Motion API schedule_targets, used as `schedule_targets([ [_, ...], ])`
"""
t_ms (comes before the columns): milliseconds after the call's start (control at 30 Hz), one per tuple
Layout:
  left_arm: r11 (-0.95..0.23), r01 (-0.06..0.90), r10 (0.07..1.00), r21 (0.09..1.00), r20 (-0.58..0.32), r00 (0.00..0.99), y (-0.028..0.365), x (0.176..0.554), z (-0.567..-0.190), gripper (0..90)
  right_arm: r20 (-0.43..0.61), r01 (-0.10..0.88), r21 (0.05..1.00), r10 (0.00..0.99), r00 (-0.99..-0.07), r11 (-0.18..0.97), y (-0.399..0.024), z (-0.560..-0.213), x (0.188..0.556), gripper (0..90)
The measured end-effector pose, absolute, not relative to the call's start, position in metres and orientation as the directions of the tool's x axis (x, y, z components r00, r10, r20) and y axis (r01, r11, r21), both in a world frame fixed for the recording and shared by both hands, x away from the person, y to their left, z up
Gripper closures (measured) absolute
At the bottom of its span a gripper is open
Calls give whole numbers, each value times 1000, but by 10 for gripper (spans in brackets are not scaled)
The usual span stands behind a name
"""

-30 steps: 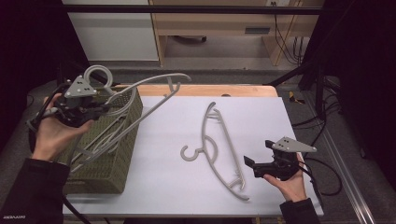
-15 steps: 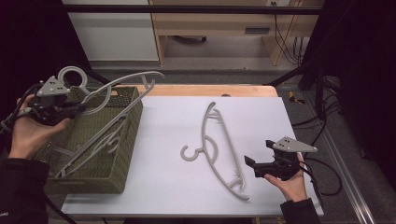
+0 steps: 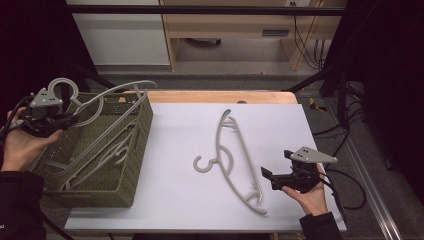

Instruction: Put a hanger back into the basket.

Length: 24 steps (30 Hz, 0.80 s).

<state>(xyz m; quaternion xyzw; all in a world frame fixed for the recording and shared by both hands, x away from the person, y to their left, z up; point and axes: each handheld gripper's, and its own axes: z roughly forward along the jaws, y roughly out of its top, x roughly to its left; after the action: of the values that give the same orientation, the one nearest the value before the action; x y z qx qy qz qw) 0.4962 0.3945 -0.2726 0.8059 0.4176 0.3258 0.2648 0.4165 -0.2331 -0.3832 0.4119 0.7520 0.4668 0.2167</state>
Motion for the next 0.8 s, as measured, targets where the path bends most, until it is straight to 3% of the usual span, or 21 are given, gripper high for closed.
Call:
schedule_targets([
  [800,-511,565,859,648,352,373,414,517,-308,823,53,424,873,820,-569,238,-231,-386,418,28],
])
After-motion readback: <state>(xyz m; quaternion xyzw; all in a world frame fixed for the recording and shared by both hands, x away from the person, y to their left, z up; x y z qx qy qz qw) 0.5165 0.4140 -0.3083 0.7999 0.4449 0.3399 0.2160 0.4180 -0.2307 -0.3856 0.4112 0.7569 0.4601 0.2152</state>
